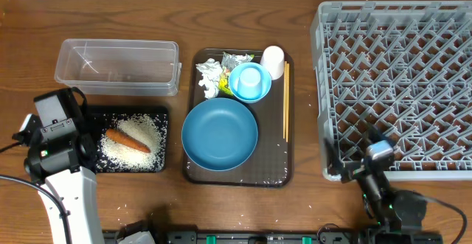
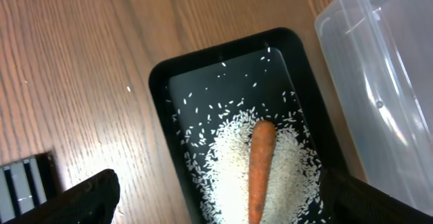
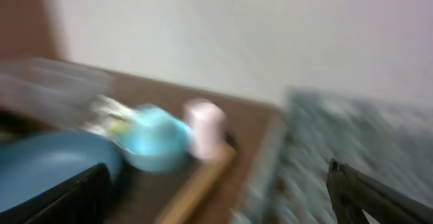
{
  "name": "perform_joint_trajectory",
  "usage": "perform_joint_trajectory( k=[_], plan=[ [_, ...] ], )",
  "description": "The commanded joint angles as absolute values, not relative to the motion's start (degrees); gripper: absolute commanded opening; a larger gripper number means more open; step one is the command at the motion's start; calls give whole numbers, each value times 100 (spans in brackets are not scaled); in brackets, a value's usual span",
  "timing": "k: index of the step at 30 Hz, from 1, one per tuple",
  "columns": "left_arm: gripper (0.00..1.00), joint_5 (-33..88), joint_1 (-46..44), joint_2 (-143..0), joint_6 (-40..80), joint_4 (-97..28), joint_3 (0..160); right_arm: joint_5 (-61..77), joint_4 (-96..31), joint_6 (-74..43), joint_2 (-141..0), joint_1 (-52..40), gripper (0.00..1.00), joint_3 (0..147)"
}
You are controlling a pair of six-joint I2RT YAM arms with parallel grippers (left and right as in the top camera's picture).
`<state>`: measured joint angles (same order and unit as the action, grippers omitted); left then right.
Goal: Sort waste into correct bins and load items into the dishwasher rack
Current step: 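Open the left gripper and retract it to the left, then move the right gripper over the dark tray toward the white cup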
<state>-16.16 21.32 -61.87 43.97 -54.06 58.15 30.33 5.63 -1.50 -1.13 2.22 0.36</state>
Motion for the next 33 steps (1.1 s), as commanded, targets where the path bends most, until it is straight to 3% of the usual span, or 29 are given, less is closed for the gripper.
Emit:
perform_joint_trajectory(
  k=[1,5,12,22,33],
  plan=[
    [96,-1588,2163,-6136,4595,-5439,5883,5063,1361,-878,-97,270,99,32],
    [97,-1588,2163,-6136,4598,-5439,5883,5389,2554,-1448,-97,270,99,32],
    [97,-1586,2163,-6136,4595,-5439,5883,4244,3406,-3470,-97,270,99,34],
    [97,-1586,2163,-6136,4595,-5439,5883,3815,3465,-3299,-768,270,99,1114],
    [97,-1588,2163,-6136,4595,-5439,5883,6206,1568,-1911,-4727,172,99,4790]
  ],
)
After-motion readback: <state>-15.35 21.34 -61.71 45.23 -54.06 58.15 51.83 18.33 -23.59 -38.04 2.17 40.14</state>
